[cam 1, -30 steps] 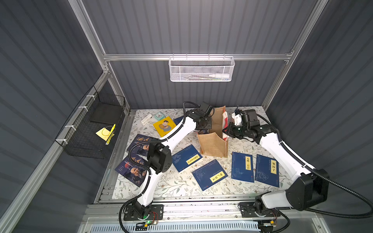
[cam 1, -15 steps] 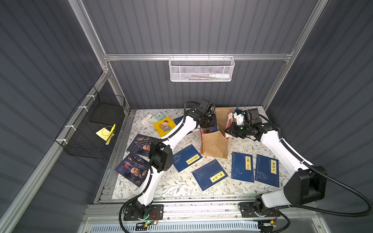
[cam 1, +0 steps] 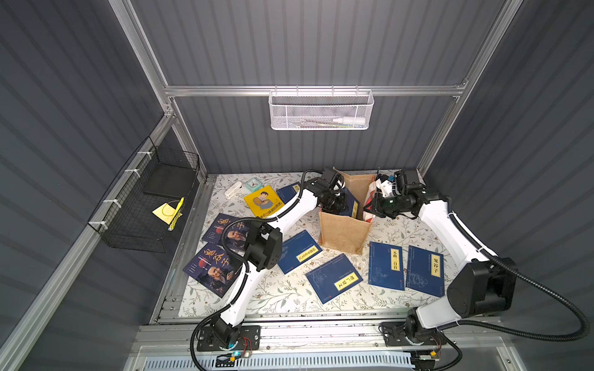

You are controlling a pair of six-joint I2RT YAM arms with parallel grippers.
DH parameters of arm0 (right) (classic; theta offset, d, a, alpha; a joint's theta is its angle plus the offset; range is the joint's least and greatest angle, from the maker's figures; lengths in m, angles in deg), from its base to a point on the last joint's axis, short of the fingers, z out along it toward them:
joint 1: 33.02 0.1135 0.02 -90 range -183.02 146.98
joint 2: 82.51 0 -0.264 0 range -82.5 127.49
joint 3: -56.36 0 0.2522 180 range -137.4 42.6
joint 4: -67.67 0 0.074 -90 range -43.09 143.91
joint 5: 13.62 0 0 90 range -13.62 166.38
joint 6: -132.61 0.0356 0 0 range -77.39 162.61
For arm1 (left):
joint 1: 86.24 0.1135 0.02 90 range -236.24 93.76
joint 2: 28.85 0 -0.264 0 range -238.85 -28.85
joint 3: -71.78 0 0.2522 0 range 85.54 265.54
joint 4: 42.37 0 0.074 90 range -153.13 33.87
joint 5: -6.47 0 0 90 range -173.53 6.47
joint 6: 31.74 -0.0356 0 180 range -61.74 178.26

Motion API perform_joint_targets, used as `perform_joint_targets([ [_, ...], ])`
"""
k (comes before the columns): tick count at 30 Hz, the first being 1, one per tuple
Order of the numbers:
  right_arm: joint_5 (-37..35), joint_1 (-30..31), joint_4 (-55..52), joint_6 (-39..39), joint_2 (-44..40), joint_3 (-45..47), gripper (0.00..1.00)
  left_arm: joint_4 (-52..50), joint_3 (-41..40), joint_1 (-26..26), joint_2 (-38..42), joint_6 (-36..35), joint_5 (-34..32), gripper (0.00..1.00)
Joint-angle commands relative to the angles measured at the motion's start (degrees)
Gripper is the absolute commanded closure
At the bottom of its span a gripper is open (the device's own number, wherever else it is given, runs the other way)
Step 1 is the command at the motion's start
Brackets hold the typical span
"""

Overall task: Put the books into the canvas bag
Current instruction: Place the book in the canvas bag.

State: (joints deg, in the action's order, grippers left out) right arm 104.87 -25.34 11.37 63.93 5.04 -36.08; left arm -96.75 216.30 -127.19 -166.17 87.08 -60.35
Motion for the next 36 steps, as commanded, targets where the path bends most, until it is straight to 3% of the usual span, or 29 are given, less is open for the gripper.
perform_joint_targets([
  [1,1.9,-0.3,-5.0,-3.5,1.3,-1.7,1.00,-1.2,-0.7,-0.5,-2.3,-4.4,3.6,1.00],
  [6,2.7,-0.4,-6.0,-5.0,2.6,-2.8,1.00,-0.3,-2.0,-0.7,-3.8,-4.6,-0.1,0.98],
  [14,2.6,-0.4,-5.2,-4.5,3.1,-3.1,1.00,9.0,-8.3,-0.9,-4.8,7.7,-1.0,0.88],
  [15,2.6,-0.4,-5.0,-4.3,3.2,-3.1,1.00,8.4,-8.0,-1.0,-4.8,7.4,-2.4,0.85],
  [20,0.6,-0.6,-6.6,-4.5,3.3,-4.3,1.00,1.6,-5.4,-0.9,-2.8,3.5,-10.0,0.49],
  [25,-1.7,-1.4,-8.0,-4.5,3.9,-6.1,1.00,-4.0,-1.1,-0.4,0.8,0.3,-12.8,0.28],
  [30,-3.4,-2.2,-10.8,-6.0,5.7,-9.6,1.00,-9.4,4.5,0.1,4.4,-2.7,-15.8,0.24],
  [36,-5.1,-2.7,-13.0,-7.5,7.2,-13.0,1.00,-10.2,4.8,0.8,12.1,-4.5,-18.1,0.22],
])
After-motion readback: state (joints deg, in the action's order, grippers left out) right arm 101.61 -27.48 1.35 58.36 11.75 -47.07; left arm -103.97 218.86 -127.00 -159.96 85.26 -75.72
